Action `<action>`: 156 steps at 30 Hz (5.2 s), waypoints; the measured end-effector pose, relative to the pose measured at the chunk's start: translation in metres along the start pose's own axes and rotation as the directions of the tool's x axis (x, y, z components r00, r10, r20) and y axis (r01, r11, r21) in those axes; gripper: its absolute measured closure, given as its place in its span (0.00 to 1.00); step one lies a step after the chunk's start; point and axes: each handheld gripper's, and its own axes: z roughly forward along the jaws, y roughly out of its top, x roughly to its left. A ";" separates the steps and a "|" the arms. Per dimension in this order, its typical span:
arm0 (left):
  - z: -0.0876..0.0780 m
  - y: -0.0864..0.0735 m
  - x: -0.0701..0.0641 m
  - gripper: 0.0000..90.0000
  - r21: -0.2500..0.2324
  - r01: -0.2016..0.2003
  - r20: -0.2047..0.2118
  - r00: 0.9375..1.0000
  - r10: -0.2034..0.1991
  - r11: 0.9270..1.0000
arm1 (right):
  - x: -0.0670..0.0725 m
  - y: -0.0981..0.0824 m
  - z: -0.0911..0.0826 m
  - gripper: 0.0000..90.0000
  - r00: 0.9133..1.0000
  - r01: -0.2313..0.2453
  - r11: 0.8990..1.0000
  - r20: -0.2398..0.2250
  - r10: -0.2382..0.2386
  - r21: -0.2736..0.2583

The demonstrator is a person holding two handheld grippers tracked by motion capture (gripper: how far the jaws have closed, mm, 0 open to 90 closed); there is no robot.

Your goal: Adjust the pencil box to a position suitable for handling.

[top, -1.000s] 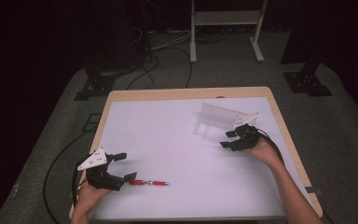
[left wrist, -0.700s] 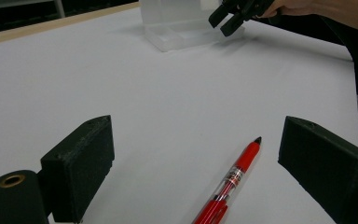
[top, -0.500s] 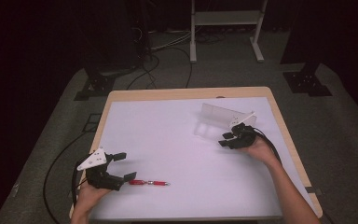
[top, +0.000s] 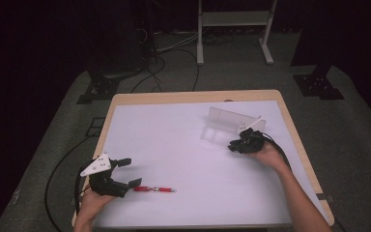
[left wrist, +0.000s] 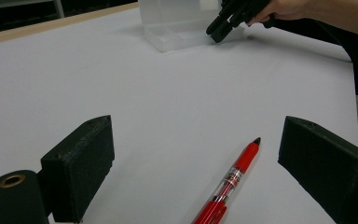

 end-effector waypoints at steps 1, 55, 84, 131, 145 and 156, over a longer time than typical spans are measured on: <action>0.000 0.000 0.000 0.11 -0.002 -0.001 0.000 1.000 0.001 1.000 | 0.000 0.000 0.001 0.84 1.000 0.005 1.000 0.000 -0.005 0.000; -0.002 0.001 0.001 0.11 -0.015 0.000 0.001 1.000 0.000 1.000 | 0.090 0.038 -0.007 0.96 0.918 0.369 0.924 -0.114 -0.379 -0.100; -0.004 0.001 0.001 0.11 -0.022 0.000 -0.005 1.000 0.000 1.000 | 0.128 0.048 0.036 0.96 0.875 0.420 0.904 -0.227 -0.427 -0.079; 0.007 0.004 -0.002 0.13 0.044 -0.042 0.006 0.999 0.041 0.998 | 0.082 -0.009 -0.042 0.38 0.981 0.098 0.980 -0.147 -0.124 -0.173; 0.017 0.011 -0.007 0.15 0.067 -0.095 0.053 0.994 0.092 0.993 | 0.073 -0.046 -0.069 0.37 0.995 0.038 0.982 -0.088 -0.055 -0.186; 0.035 0.014 -0.014 0.17 0.149 -0.153 0.126 0.983 0.135 0.977 | 0.073 -0.076 -0.084 0.37 0.999 -0.001 0.979 -0.050 -0.010 -0.206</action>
